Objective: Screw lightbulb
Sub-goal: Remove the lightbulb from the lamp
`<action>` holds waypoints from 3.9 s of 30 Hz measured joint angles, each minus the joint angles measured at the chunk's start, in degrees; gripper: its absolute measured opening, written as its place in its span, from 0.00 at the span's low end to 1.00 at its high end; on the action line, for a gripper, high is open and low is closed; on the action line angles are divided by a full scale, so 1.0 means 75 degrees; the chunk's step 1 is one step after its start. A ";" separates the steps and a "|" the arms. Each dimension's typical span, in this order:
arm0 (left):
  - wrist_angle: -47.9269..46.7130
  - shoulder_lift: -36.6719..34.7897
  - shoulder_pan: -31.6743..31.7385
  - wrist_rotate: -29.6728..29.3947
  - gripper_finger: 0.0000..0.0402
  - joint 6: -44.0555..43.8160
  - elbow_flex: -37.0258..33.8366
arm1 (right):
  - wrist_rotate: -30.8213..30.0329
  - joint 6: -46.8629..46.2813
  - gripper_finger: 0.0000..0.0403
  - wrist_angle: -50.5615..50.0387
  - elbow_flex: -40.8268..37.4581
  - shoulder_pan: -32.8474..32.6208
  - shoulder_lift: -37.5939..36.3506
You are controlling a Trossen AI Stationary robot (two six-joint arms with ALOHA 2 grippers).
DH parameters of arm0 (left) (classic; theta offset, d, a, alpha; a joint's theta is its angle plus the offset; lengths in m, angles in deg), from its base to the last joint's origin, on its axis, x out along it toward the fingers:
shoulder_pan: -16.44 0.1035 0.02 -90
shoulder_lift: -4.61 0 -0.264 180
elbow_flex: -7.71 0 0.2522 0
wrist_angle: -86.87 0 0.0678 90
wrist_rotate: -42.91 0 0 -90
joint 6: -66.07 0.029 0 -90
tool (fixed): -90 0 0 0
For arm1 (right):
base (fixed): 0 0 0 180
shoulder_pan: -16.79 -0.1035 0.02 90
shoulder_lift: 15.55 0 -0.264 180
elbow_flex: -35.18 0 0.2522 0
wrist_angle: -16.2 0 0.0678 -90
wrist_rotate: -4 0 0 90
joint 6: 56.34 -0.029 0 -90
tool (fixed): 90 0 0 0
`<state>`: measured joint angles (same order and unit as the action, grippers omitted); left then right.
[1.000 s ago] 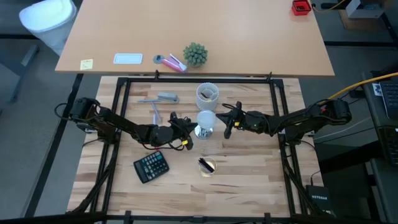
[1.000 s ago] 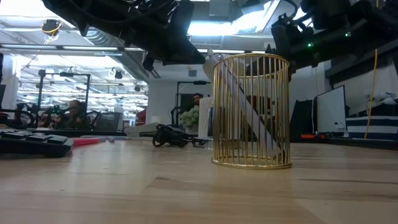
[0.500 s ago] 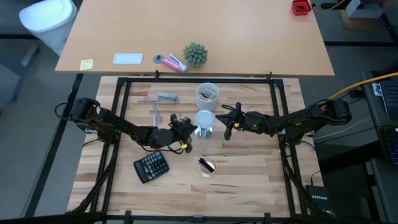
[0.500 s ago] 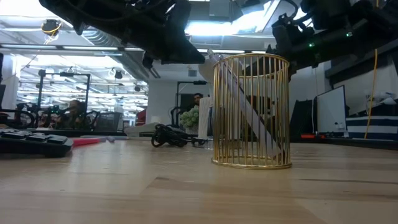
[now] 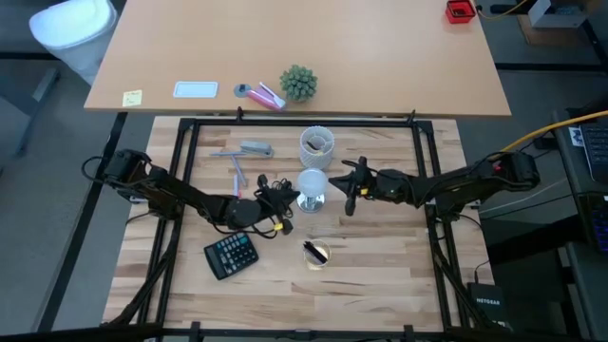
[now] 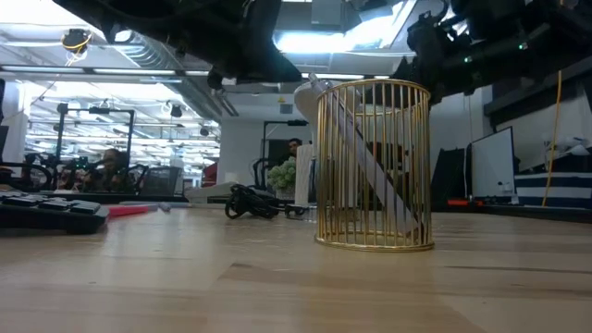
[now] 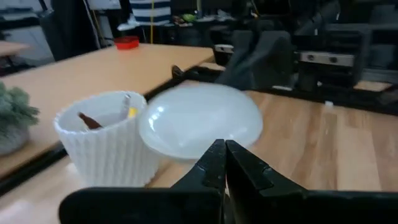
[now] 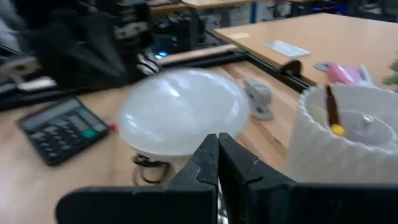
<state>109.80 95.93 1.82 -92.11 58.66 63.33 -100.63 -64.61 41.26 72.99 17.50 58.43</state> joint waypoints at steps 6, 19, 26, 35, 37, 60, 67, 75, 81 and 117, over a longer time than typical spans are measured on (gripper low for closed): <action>0.0042 -0.0323 0.0064 -0.0236 0.01 0.0416 0.0000 | 0.0746 -0.0001 0.01 0.0018 0.0000 0.0000 -0.0558; -0.0063 -0.0304 0.1175 -0.0290 0.01 0.0206 -0.0002 | 0.1565 -0.0470 0.01 0.0025 0.0000 -0.0003 -0.0169; -0.0289 -0.0298 0.1479 0.0842 0.01 -0.0220 -0.0003 | 0.1053 -0.0466 0.01 0.0052 0.0000 0.0000 0.0066; -0.0424 -0.0310 0.1245 0.0928 0.01 -0.0530 0.0000 | 0.0543 -0.0463 0.01 0.0035 0.0000 0.0003 0.0066; -0.0432 -0.0313 0.1178 0.0913 0.01 -0.0559 0.0000 | 0.0445 -0.0461 0.01 0.0035 -0.0003 0.0003 0.0066; 0.1016 -0.0290 0.0796 0.0940 0.01 0.0677 -0.0006 | -0.0536 0.0571 0.01 0.0215 -0.0003 0.0009 -0.0388; 0.1156 -0.0290 0.1210 0.0897 0.01 0.0850 -0.0006 | 0.1504 0.0535 0.01 0.0192 -0.0003 0.0000 -0.1053; 0.0294 -0.0293 0.1844 0.0953 0.01 0.0374 -0.0003 | 0.2709 0.0318 0.01 -0.0143 -0.0009 -0.0003 -0.0693; -0.0294 -0.0293 0.1884 0.1062 0.01 -0.0215 -0.0003 | 0.2421 0.0318 0.01 0.0221 -0.0009 0.0003 -0.0133; 0.0101 -0.0282 0.0841 0.1576 0.01 -0.0465 -0.0005 | -0.0371 0.0160 0.01 0.0216 -0.0012 0.0009 0.0072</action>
<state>110.56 93.81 8.12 -80.30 55.17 63.29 -103.41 -63.41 42.88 72.90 17.57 58.97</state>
